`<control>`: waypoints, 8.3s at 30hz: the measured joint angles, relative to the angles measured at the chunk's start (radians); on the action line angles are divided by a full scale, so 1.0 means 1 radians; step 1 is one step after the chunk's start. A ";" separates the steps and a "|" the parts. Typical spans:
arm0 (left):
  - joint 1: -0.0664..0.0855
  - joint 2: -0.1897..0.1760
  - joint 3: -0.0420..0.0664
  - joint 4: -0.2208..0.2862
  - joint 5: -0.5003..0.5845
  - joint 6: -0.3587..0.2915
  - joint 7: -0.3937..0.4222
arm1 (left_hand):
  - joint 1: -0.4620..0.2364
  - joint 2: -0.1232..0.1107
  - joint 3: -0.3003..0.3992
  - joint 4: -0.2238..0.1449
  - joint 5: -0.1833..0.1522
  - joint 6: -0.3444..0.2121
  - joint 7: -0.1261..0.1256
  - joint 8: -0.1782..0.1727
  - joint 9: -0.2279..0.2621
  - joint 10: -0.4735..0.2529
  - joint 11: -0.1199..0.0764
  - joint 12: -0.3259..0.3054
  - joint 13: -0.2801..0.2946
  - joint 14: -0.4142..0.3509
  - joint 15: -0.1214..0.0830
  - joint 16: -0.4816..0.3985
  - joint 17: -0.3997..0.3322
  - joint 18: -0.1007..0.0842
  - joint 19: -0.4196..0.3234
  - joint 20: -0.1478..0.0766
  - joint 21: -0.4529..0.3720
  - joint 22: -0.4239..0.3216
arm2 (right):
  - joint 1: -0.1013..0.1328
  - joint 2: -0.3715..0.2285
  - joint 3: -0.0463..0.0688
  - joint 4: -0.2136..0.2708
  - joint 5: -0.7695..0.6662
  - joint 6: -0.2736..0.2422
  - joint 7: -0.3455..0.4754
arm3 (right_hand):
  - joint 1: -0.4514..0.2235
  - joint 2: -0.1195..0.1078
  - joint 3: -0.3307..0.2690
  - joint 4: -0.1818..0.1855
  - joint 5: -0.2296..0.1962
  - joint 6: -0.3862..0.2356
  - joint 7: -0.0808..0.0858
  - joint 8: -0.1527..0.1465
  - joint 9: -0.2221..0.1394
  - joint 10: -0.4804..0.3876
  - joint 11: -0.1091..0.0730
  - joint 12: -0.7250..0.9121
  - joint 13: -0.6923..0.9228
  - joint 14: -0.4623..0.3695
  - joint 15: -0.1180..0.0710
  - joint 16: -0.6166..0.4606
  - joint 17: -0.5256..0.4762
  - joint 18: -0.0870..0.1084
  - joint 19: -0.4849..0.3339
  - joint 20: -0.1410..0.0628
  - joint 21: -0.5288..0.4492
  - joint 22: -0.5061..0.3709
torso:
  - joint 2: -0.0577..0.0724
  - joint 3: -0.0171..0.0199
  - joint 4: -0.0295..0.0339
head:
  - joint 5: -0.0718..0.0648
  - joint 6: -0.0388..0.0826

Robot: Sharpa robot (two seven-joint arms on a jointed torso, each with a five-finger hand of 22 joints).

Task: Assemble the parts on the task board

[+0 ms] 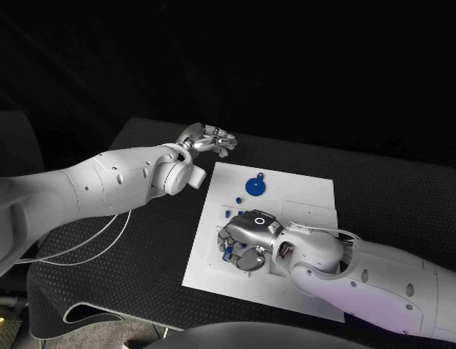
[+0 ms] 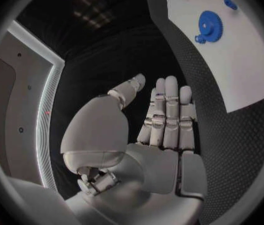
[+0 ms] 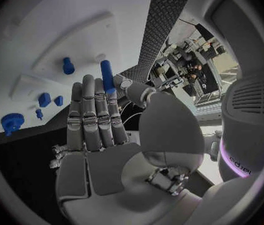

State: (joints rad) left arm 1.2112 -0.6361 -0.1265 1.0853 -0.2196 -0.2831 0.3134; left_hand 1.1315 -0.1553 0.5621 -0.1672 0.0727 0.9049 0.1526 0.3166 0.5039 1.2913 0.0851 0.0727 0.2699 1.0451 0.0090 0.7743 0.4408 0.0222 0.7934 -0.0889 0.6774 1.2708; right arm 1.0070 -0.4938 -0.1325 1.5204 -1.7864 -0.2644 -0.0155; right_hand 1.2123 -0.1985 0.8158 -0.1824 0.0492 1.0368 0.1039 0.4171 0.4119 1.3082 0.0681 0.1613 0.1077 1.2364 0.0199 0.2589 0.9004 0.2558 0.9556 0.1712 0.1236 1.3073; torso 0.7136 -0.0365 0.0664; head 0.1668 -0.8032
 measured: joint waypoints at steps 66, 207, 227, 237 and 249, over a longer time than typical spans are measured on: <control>0.000 -0.001 0.000 -0.002 0.001 0.006 -0.001 | 0.000 0.000 0.000 0.000 0.000 -0.003 0.004 0.000 -0.002 0.000 0.000 0.000 -0.001 0.000 0.000 -0.004 0.005 0.000 0.004 0.004 -0.004 0.002 | -0.002 -0.025 -0.005 -0.007 -0.022 0.017 0.010 | -0.005 0.011 -0.006 -0.017 0.000 0.000 -0.001 0.001 0.004 0.007 0.000 -0.001 0.004 0.001 -0.001 0.000 0.006 0.000 0.000 0.000 0.004 0.000 | 0.000 0.0007 -0.0015 | 0.008 -0.013; -0.013 -0.093 -0.007 0.102 0.013 0.066 0.019 | -0.040 0.014 -0.021 0.032 0.000 -0.020 0.002 0.008 -0.006 0.011 -0.010 0.008 0.004 0.009 0.002 -0.020 0.040 0.000 0.004 0.003 -0.020 0.022 | 0.185 -0.436 -0.023 0.118 0.744 0.426 -0.417 | -0.394 0.166 -0.532 -0.005 0.315 -0.105 -0.004 -0.046 0.068 -0.202 -0.073 1.024 0.919 0.002 -0.131 0.877 0.389 -0.001 0.077 -0.149 0.701 0.001 | -0.045 0.0124 -0.0324 | -0.167 0.003; -0.013 -0.083 -0.009 0.116 0.016 0.074 0.020 | -0.040 0.014 -0.021 0.032 0.000 -0.019 0.002 0.008 -0.006 0.011 -0.010 0.008 0.004 0.009 0.002 -0.020 0.042 0.000 0.003 0.003 -0.020 0.024 | 0.123 -0.379 -0.041 0.093 0.749 0.415 -0.491 | -0.471 0.171 -0.523 -0.001 0.315 -0.087 -0.006 -0.057 0.081 -0.170 -0.081 1.038 0.935 0.015 -0.132 0.921 0.346 -0.010 0.095 -0.166 0.723 0.001 | -0.066 0.0099 -0.0400 | -0.166 -0.014; -0.013 -0.085 -0.009 0.121 0.016 0.076 0.018 | -0.040 0.014 -0.021 0.032 0.000 -0.021 0.004 0.008 -0.007 0.011 -0.010 0.008 0.004 0.009 0.002 -0.024 0.044 0.000 0.003 0.003 -0.024 0.025 | 0.100 -0.352 -0.047 0.062 0.747 0.404 -0.500 | -0.484 0.169 -0.514 -0.001 0.304 -0.086 -0.005 -0.061 0.081 -0.166 -0.084 1.038 0.937 0.014 -0.133 0.926 0.338 -0.010 0.094 -0.167 0.723 0.001 | -0.065 0.0100 -0.0400 | -0.161 -0.019; -0.013 -0.084 -0.009 0.125 0.017 0.079 0.018 | -0.040 0.014 -0.021 0.032 0.000 -0.023 0.006 0.008 -0.007 0.009 -0.008 0.008 0.004 0.009 0.002 -0.024 0.045 0.000 0.003 0.003 -0.024 0.026 | 0.076 -0.282 -0.046 0.000 0.745 0.358 -0.506 | -0.512 0.151 -0.508 0.000 0.261 -0.070 -0.003 -0.066 0.089 -0.166 -0.084 1.038 0.941 0.011 -0.136 0.938 0.321 -0.001 0.091 -0.170 0.723 0.000 | -0.066 0.0090 -0.0407 | -0.160 -0.024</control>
State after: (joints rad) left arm 1.1977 -0.7200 -0.1356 1.2107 -0.2028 -0.2039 0.3310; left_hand 1.0914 -0.1416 0.5415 -0.1355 0.0727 0.8823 0.1587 0.3246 0.4968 1.3000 0.0772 0.0803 0.2737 1.0542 0.0109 0.7500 0.4857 0.0222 0.7969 -0.0855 0.6536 1.2967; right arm 1.0833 -0.7757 -0.1782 1.5204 -1.0411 0.0933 -0.5220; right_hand 0.7001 -0.0474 0.3081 -0.1821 0.3099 0.9670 0.1005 0.3512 0.5010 1.1421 -0.0161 1.1993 1.0491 1.2470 -0.1159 1.1967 1.2214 0.2550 1.0463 0.0012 0.8462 1.3078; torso 0.6478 -0.0275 0.0257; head 0.0073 -0.8272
